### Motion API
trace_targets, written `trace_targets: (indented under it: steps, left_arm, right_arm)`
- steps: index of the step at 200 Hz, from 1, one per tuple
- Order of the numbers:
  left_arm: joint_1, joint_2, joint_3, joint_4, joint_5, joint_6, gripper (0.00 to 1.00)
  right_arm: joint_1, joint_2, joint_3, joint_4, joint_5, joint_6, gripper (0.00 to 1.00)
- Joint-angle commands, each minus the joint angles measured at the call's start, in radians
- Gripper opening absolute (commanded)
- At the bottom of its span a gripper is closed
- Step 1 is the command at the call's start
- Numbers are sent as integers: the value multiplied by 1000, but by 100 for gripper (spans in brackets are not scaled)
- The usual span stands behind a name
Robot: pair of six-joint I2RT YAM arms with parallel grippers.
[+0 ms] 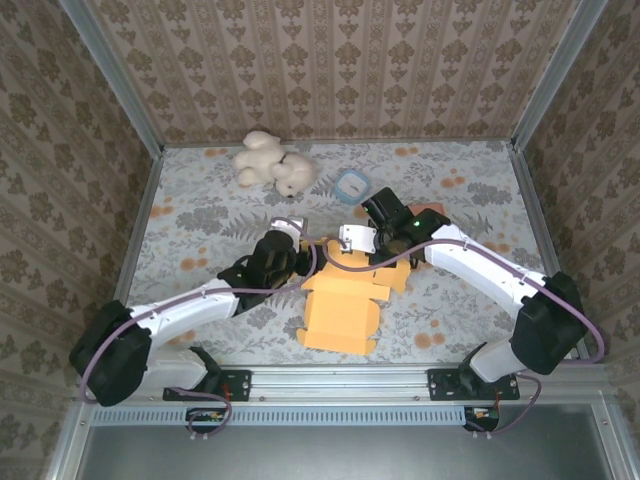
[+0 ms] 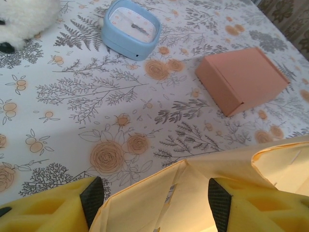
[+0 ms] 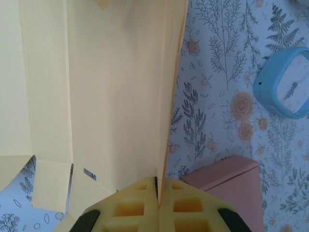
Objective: Fold the paper box
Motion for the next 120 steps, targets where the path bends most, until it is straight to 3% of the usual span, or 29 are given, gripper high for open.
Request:
trace_targets:
  steps: [1,34,66,96,120]
  left_arm:
    - [-1,25,48,71,5,25,66]
    - [24,73,29,125,22,-2,67]
    - [70,58,-5,138,52,-9,67]
    - [98,-53,-46,81,95,33,67]
    - [98,-219,-87,-44,40,35,68]
  right_arm:
    - [13,17,-8,41,-87,-2,0]
    - [12,33,-14,58,-147,0,0]
    - [13,89,-35,125,-105,44,0]
    - [7,145,-46,167,-50,60,0]
    - [-4,208,-1,114,-11,88,0]
